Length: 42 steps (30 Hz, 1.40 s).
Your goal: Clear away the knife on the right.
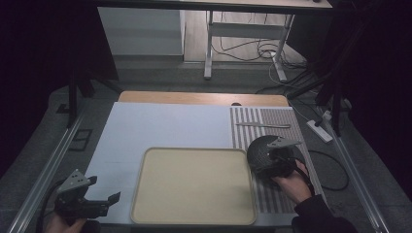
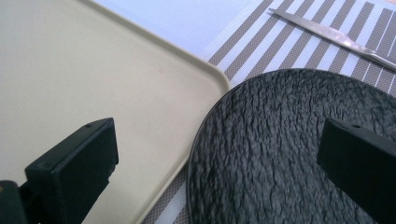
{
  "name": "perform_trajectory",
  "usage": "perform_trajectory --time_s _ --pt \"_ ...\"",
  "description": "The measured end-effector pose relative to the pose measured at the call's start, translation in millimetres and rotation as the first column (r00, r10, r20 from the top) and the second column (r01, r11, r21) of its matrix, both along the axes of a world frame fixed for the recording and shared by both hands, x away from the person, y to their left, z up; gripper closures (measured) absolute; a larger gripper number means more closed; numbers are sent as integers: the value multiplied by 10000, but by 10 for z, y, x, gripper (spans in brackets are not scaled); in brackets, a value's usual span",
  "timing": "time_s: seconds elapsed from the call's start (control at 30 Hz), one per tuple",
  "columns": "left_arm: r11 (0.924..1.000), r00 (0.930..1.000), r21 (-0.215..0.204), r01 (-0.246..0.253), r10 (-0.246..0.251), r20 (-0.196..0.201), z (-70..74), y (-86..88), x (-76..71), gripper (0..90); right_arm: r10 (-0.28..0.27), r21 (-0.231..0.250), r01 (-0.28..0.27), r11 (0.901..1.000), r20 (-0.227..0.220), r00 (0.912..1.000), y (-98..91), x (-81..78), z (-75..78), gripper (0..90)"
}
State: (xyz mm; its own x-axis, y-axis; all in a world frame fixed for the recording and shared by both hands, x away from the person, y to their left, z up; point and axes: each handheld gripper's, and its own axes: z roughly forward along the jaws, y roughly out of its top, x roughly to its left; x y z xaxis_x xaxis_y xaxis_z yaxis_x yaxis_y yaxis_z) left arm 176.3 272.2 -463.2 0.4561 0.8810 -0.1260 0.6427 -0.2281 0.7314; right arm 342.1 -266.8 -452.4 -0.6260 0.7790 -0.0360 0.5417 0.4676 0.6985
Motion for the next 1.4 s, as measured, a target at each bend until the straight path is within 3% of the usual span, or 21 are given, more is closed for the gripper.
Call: perform_trajectory --time_s 0.43,0.8,1.0,1.23,1.4 --pt "10000 10000 -46 -23 23 -31 -1 4 2 22 -331 -223 333 9992 96 9994 -26 357 -25 0" --pt "9999 10000 -105 -42 41 -54 -3 9 6 22 -857 -193 853 9962 -259 9960 -75 665 -60 0" --pt "9999 10000 -99 -27 26 -70 -4 8 7 23 -762 -381 752 9964 -262 9967 -80 781 -57 0" --pt "10000 10000 -40 26 -26 -89 -6 -2 11 23 -1276 -548 1231 9909 -864 9881 -84 976 -108 0" --pt "10000 9999 -16 75 -75 -106 -6 -6 13 23 -1425 -549 1375 9890 -1017 9846 -99 1061 -121 0"
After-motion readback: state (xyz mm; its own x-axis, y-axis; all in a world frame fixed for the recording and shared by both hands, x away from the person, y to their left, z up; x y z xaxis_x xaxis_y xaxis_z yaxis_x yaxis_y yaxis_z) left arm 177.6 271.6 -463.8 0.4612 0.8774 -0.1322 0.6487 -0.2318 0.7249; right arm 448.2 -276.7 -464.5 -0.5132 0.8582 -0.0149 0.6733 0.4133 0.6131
